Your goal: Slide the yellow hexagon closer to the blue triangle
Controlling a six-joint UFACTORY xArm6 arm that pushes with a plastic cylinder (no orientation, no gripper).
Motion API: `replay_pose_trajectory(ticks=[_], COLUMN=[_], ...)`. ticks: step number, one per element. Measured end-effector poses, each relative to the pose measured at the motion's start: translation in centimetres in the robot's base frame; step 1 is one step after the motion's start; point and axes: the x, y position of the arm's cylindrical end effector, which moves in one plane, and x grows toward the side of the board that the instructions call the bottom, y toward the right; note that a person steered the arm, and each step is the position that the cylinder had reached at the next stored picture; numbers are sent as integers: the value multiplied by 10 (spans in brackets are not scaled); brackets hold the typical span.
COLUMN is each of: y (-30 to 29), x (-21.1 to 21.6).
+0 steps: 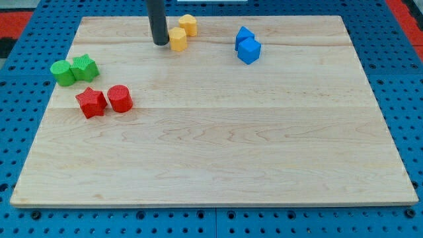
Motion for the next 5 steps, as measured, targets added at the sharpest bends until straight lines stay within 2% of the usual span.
replay_pose_trajectory(ticks=[5], y=[76], x=[-7])
